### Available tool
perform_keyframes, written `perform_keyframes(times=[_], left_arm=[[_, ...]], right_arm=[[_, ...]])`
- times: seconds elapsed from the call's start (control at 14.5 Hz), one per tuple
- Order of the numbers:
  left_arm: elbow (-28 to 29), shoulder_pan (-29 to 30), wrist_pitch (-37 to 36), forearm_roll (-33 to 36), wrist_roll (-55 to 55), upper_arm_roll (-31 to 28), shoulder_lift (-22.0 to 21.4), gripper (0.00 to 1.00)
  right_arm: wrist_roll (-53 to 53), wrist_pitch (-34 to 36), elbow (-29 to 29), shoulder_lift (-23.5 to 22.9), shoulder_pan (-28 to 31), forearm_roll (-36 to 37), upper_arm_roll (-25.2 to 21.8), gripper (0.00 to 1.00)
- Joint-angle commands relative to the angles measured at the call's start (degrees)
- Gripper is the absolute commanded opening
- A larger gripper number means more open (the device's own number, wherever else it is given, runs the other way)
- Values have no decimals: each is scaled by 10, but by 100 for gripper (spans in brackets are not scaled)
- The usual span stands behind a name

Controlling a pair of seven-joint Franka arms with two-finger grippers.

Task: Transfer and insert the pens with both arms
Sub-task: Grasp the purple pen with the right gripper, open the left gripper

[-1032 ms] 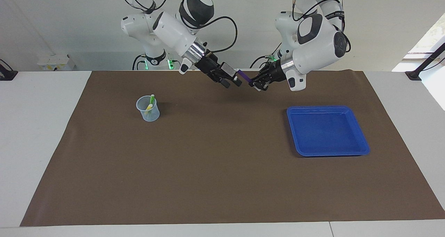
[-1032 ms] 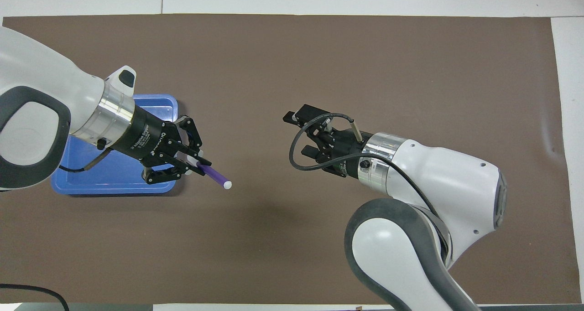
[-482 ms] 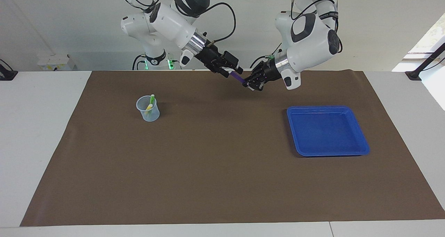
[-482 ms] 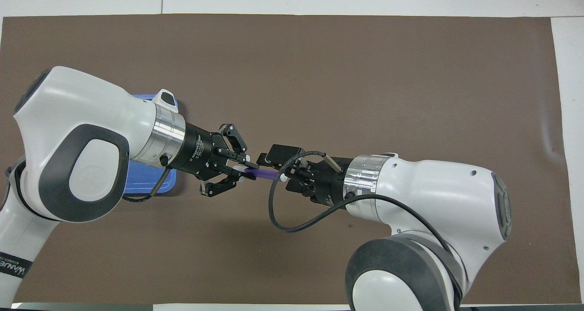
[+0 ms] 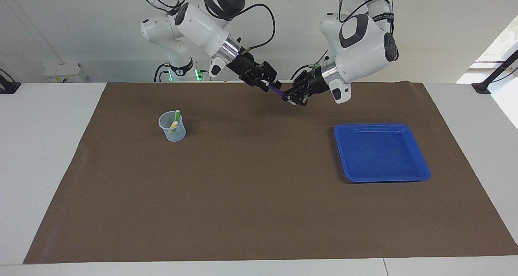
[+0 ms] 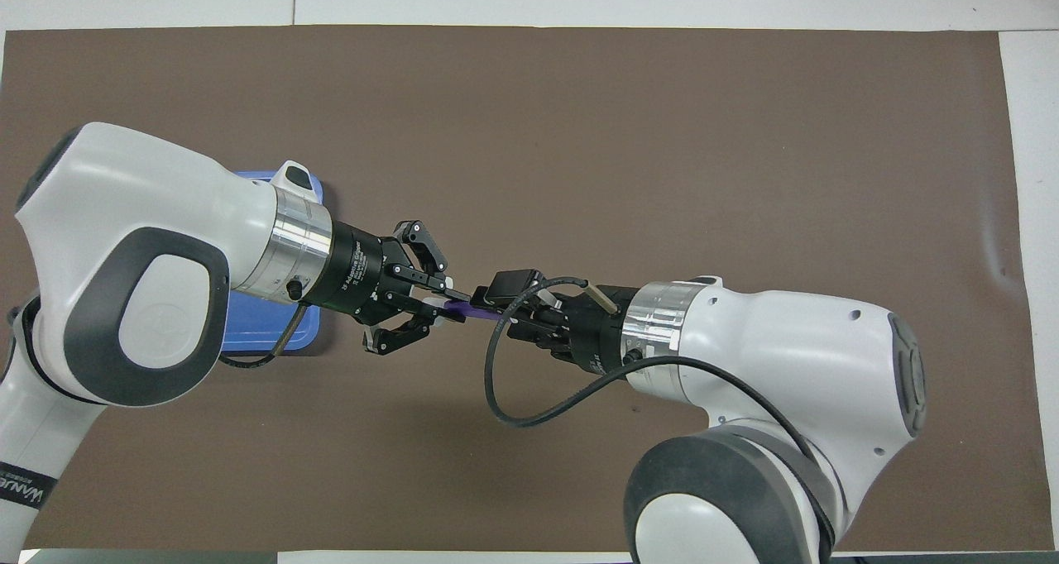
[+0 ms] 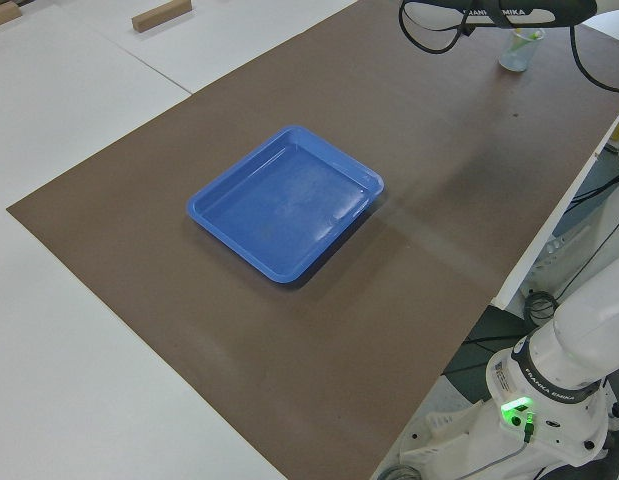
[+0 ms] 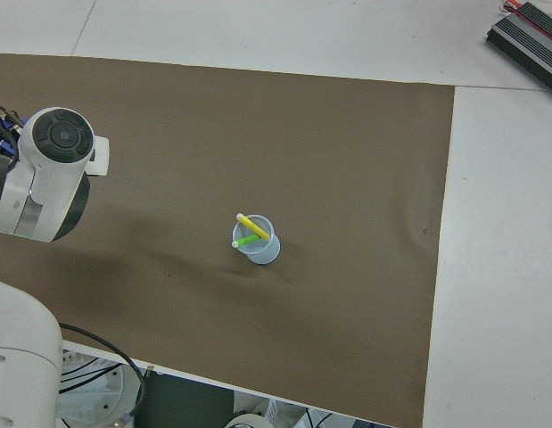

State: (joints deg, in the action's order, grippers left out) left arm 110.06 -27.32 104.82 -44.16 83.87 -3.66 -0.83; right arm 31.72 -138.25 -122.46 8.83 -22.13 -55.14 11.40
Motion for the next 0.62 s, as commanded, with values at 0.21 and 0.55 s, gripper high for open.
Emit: perform_keyframes(times=[0.21, 0.55], left_arm=[[31, -6, 23, -12, 11, -4, -24, 0], [31, -12, 37, -18, 8, -5, -30, 100]], right_arm=[[9, 7, -5, 8, 7, 9, 4, 0], [10, 20, -5, 8, 19, 9, 3, 0]])
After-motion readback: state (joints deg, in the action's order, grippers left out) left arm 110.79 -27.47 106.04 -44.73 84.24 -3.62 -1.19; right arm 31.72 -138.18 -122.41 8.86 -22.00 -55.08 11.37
